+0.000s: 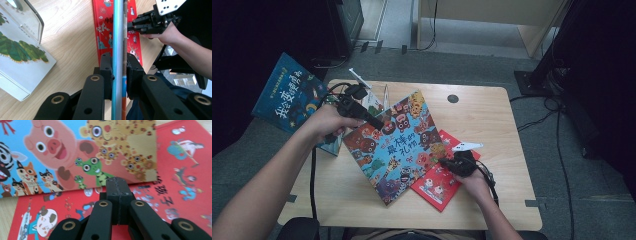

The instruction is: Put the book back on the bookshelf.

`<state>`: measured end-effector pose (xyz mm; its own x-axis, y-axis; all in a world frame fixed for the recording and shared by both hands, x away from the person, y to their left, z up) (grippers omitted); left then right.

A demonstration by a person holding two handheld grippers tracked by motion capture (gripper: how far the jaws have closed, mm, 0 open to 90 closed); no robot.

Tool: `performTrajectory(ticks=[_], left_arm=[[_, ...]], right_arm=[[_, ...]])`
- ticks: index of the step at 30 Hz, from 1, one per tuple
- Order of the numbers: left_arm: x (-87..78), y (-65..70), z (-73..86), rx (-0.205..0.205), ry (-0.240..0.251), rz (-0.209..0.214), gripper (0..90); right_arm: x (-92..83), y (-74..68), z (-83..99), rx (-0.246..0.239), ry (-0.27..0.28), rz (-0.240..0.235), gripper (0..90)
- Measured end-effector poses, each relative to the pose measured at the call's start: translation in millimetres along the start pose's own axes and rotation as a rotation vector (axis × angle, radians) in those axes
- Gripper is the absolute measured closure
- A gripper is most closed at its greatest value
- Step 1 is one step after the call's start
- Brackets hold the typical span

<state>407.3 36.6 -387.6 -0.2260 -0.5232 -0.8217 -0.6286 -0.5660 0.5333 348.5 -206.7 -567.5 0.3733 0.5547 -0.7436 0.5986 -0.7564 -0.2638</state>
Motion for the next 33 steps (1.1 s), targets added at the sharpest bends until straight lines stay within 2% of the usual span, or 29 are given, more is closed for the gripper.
performTrajectory(ticks=[4, 12, 17, 22, 33], left_arm=[[0.2, -0.7, 0.5, -0.002, -0.011, -0.008, 79.0], [3.4, -1.0, 1.3, -0.005, -0.041, -0.032, 76.9], [14.7, 3.1, -1.2, 0.005, -0.072, -0.035, 74.2], [18.5, 5.9, -3.2, 0.009, -0.070, -0.034, 74.5], [30.0, 7.1, -4.4, -0.020, -0.093, -0.057, 74.0]], right_arm=[[3.5, -5.8, -1.3, -0.024, 0.009, 0.003, 90.0], [4.5, -5.7, -2.0, -0.014, 0.016, 0.005, 90.0], [6.9, -6.1, -4.6, -0.013, 0.027, 0.011, 90.0], [7.2, -5.8, -5.2, -0.020, 0.026, 0.017, 90.0], [10.3, -7.1, -8.2, -0.030, 0.031, 0.023, 90.0]])
Point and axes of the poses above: each handheld gripper's, and its own axes: x roughly forward along the jaws, z roughly out of its underside, y roughly to its right, the point moved 9 cm from there along x, roughly forward along the jaws, and after that the axes turned 8 degrees about -y, right-handed, at the moved point
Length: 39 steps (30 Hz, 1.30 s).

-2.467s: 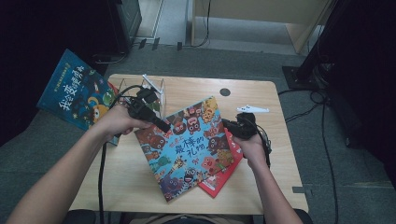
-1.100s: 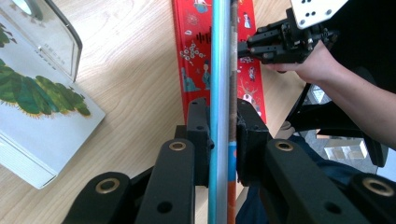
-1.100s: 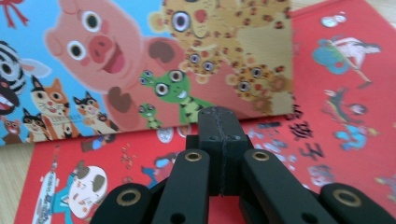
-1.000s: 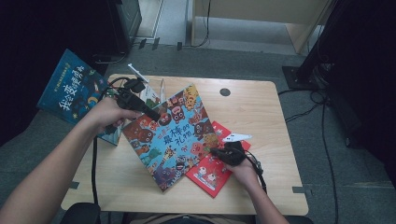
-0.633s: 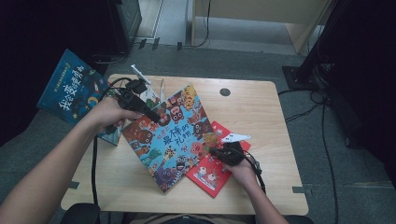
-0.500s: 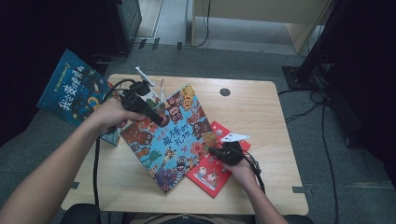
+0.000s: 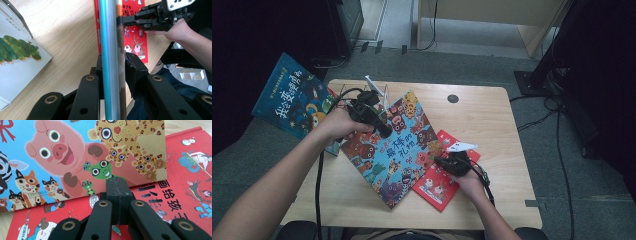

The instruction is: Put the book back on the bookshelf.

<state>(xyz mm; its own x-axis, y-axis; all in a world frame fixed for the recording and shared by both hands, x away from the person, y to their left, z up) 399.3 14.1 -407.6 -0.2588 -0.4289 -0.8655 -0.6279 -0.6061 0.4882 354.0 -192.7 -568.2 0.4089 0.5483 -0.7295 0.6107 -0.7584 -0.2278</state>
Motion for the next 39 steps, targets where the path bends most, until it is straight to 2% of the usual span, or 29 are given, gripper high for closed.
performTrajectory(ticks=[16, 20, 22, 24, 25, 27, 29, 31, 36, 39], left_arm=[[5.5, 4.8, 3.2, -0.027, -0.029, 0.028, 77.3], [5.7, 5.3, 3.0, -0.055, -0.026, 0.036, 78.0], [5.9, 3.6, 2.4, -0.079, -0.011, 0.037, 78.3], [5.7, 1.9, 3.0, -0.111, -0.002, 0.058, 79.4], [5.7, 1.6, 3.6, -0.122, -0.001, 0.063, 79.8], [5.2, 2.2, 4.6, -0.136, -0.010, 0.067, 80.4], [5.1, 4.4, 4.9, -0.139, -0.027, 0.070, 80.6], [4.6, 7.3, 4.6, -0.139, -0.035, 0.076, 81.1], [3.9, 13.5, 3.7, -0.125, -0.037, 0.091, 80.8], [3.8, 13.3, 3.7, -0.137, -0.038, 0.087, 81.0]], right_arm=[[4.2, 0.5, -5.0, -0.007, 0.001, 0.003, 90.0], [4.6, 0.1, -5.3, -0.006, 0.000, 0.004, 90.0], [4.7, 0.8, -5.7, -0.015, 0.004, 0.008, 90.0], [4.7, 0.8, -5.5, -0.016, 0.003, 0.008, 90.0], [4.8, 1.2, -5.8, -0.020, 0.007, 0.008, 89.1], [4.5, 0.9, -6.9, -0.022, 0.016, -0.013, 73.7], [4.5, -0.7, -7.1, -0.021, 0.012, -0.023, 73.1], [4.3, -1.5, -6.9, -0.040, 0.009, -0.007, 72.6], [3.9, -1.1, -7.1, -0.044, 0.014, -0.005, 63.6], [3.9, -1.7, -6.8, -0.054, 0.016, -0.010, 60.0]])
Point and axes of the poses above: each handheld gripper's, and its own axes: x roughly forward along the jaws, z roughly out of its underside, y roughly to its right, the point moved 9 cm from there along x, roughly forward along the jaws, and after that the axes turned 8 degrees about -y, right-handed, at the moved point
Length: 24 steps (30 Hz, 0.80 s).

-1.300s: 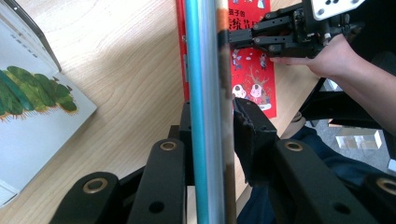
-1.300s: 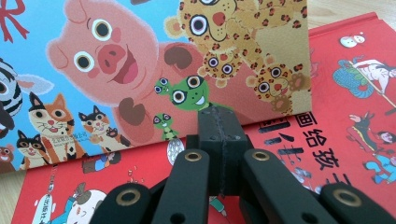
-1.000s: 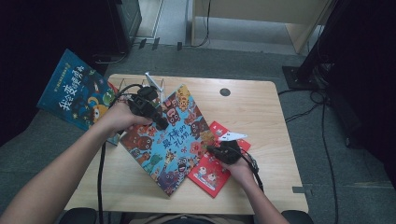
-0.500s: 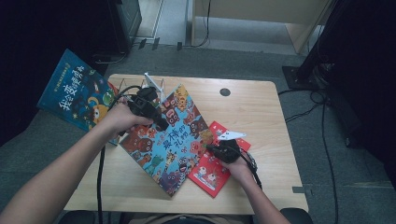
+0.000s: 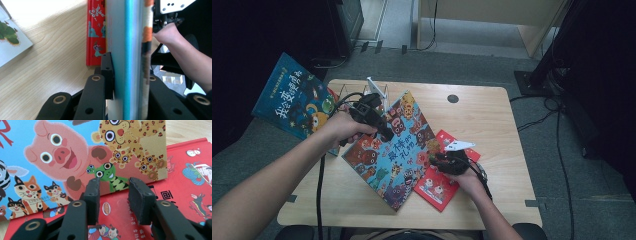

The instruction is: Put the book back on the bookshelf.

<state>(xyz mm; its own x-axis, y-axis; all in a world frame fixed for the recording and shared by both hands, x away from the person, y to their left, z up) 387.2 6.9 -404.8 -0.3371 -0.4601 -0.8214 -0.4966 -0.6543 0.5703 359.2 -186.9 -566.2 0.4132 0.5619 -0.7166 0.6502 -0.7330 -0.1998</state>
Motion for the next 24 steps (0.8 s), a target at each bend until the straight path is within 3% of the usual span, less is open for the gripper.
performTrajectory(ticks=[8, 11, 15, 20, 24], left_arm=[[-0.9, -0.7, -1.9, -0.019, -0.003, 0.008, 81.2], [-4.1, -3.2, -1.4, -0.026, -0.003, 0.012, 81.2], [-11.4, -6.5, 0.3, -0.047, 0.018, 0.022, 81.1], [-36.0, -1.2, 2.1, -0.046, 0.061, 0.054, 81.2], [-77.6, 5.8, 3.2, -0.060, 0.123, 0.083, 81.2]], right_arm=[[-1.2, -0.1, 0.5, -0.011, -0.005, -0.002, 59.8], [-4.2, 1.7, -0.3, -0.029, -0.030, 0.008, 59.9], [-10.7, 7.2, -2.6, -0.031, -0.023, 0.014, 61.0], [-13.2, 17.2, 0.9, -0.010, -0.046, 0.028, 62.6], [-11.0, 18.8, 4.0, -0.012, -0.062, 0.028, 63.0]])
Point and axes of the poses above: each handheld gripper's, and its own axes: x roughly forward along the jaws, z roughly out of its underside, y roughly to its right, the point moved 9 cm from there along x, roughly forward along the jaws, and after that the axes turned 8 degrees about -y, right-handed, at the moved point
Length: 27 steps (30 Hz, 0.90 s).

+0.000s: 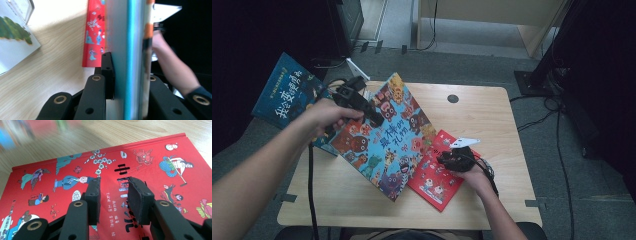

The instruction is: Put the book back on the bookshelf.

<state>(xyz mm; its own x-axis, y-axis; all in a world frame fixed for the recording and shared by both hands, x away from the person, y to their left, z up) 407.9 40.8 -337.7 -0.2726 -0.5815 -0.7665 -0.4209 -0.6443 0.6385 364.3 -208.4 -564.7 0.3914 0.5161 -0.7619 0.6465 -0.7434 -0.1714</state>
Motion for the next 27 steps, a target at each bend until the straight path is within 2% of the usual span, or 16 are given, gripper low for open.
performTrajectory(ticks=[3, 7, 12, 13, 16, 18, 19, 20, 21, 24, 27], left_arm=[[-37.7, 6.3, 0.0, -0.001, 0.059, 0.007, 80.7], [-88.6, 4.7, 5.9, -0.045, 0.146, 0.031, 81.1], [-147.5, -10.6, 22.0, -0.091, 0.254, 0.003, 81.2], [-158.7, -16.2, 25.7, -0.113, 0.285, 0.000, 81.2], [-186.2, -34.2, 39.0, -0.173, 0.328, -0.023, 81.5], [-200.2, -46.7, 47.7, -0.211, 0.343, -0.065, 81.4], [-205.3, -53.4, 52.7, -0.225, 0.332, -0.085, 81.4], [-210.6, -60.3, 55.8, -0.251, 0.349, -0.103, 81.4], [-214.0, -67.0, 60.1, -0.267, 0.341, -0.119, 81.4], [-223.3, -88.7, 68.7, -0.312, 0.362, -0.156, 81.3], [-229.0, -108.0, 75.1, -0.351, 0.369, -0.175, 81.4]], right_arm=[[0.3, -0.7, 0.0, -0.005, 0.001, -0.001, 62.9], [0.5, -0.9, 0.0, -0.008, 0.004, -0.004, 62.9], [0.7, -0.9, 0.3, -0.027, 0.008, -0.001, 63.3], [0.7, -1.1, 0.4, -0.026, 0.008, -0.001, 63.2], [0.7, -1.5, 0.8, -0.028, 0.007, 0.000, 63.3], [0.7, -1.3, 1.0, -0.033, 0.007, 0.003, 63.8], [0.7, -1.2, 0.9, -0.032, 0.008, 0.003, 64.1], [0.8, -1.2, 0.8, -0.033, 0.009, 0.003, 64.2], [0.9, -1.2, 0.8, -0.033, 0.009, 0.004, 64.3], [1.1, -1.3, 0.6, -0.037, 0.010, 0.004, 64.3], [1.1, -1.2, 0.8, -0.042, 0.009, 0.007, 64.4]])
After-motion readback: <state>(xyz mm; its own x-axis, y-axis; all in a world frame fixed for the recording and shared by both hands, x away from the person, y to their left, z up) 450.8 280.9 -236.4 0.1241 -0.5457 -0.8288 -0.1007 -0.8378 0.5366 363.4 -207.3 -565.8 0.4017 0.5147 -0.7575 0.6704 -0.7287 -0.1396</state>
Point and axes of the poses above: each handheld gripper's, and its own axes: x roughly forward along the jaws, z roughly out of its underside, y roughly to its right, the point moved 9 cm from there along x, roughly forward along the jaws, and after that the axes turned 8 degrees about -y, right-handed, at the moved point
